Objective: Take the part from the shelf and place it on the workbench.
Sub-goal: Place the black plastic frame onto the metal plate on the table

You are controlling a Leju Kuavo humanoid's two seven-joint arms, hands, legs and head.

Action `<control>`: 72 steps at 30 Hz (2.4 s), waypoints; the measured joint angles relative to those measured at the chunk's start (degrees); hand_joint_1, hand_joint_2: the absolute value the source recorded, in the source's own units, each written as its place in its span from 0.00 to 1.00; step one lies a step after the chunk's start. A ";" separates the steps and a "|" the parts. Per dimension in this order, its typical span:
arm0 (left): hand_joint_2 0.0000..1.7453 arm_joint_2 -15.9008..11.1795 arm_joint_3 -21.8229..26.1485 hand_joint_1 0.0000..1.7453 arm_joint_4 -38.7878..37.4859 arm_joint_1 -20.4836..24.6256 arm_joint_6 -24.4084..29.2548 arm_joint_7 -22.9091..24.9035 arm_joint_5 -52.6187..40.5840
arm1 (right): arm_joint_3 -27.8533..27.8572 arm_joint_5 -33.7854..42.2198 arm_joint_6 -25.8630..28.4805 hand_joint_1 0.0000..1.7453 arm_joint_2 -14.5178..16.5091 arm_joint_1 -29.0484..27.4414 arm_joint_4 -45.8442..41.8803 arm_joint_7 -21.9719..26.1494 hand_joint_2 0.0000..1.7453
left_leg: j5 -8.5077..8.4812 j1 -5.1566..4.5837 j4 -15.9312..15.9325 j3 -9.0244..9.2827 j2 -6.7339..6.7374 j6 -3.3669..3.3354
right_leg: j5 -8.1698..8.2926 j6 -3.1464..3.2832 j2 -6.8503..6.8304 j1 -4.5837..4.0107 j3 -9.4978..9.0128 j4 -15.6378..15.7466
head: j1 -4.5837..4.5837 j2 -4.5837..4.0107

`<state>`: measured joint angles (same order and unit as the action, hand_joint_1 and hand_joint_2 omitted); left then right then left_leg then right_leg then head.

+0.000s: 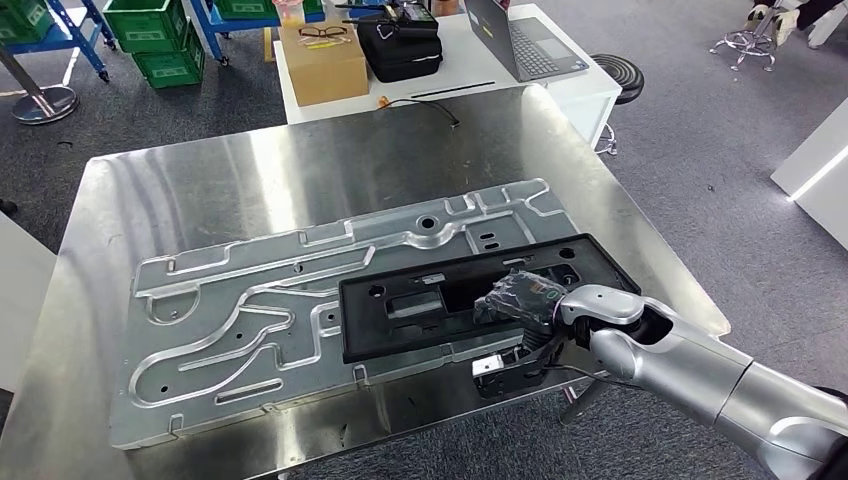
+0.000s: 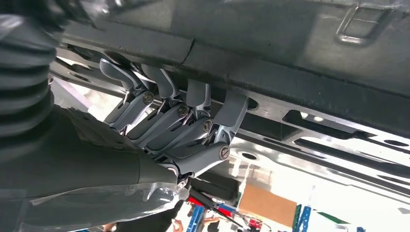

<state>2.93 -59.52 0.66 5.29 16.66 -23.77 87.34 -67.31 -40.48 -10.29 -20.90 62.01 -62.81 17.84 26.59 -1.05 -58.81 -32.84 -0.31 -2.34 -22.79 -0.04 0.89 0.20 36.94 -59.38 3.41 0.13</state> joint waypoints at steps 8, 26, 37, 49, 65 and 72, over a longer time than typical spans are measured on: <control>0.00 0.02 0.00 0.00 0.00 -0.01 -0.40 -0.19 0.00 | 0.19 -0.19 0.04 0.00 0.05 -0.31 0.73 0.25 0.00 | 0.00 -0.01 0.00 -0.02 -0.01 -0.03 | 0.00 -0.01 -0.01 0.01 0.00 0.00 | -0.02 0.00; 0.00 0.01 0.00 0.00 -0.02 0.02 -1.29 -0.44 0.00 | 0.21 -0.39 0.02 0.00 0.15 -0.36 1.40 1.19 0.00 | 0.08 -0.18 -0.14 -0.05 -0.01 -0.27 | 0.12 -0.27 0.01 0.21 -0.09 0.14 | -0.01 0.00; 0.00 0.00 0.00 0.00 -0.07 -0.02 -1.19 -0.43 0.00 | 0.04 -0.46 -0.07 0.00 0.09 -0.71 2.56 1.31 0.00 | -3.82 0.26 1.95 -1.78 0.77 -1.66 | -9.85 -1.78 -0.34 0.72 4.30 -14.38 | -0.05 0.00; 0.00 0.11 0.00 0.00 -0.28 -0.01 -1.26 -0.36 0.00 | -0.60 -0.31 -0.36 0.00 0.28 -1.28 3.16 1.20 0.00 | 0.52 0.81 -5.48 -7.44 0.13 2.06 | -2.58 1.40 -1.07 0.83 -3.17 0.92 | 0.09 0.00; 0.00 0.10 0.30 0.00 -0.35 0.04 -0.87 -0.38 -0.02 | -1.34 0.40 -1.09 0.00 0.26 -1.93 3.78 1.28 0.00 | 1.95 1.32 1.60 3.56 0.42 0.18 | 0.33 -1.81 -1.13 1.09 3.38 -2.05 | 0.07 0.00; 0.00 0.11 0.28 0.00 -0.39 -0.14 -0.83 -0.38 -0.02 | -1.69 0.46 -1.05 0.00 0.21 -2.55 4.07 1.31 0.00 | 0.87 0.62 1.25 2.25 0.47 -0.70 | -3.29 -1.62 -0.98 0.87 4.52 -9.94 | 0.01 0.00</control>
<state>3.04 -59.23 0.27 5.15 15.84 -24.15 87.32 -69.01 -40.03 -11.35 -20.69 59.45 -58.75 19.15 27.47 -0.43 -57.56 -30.59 0.16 -3.03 -26.08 -1.66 -0.09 1.07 41.45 -69.32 3.42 0.13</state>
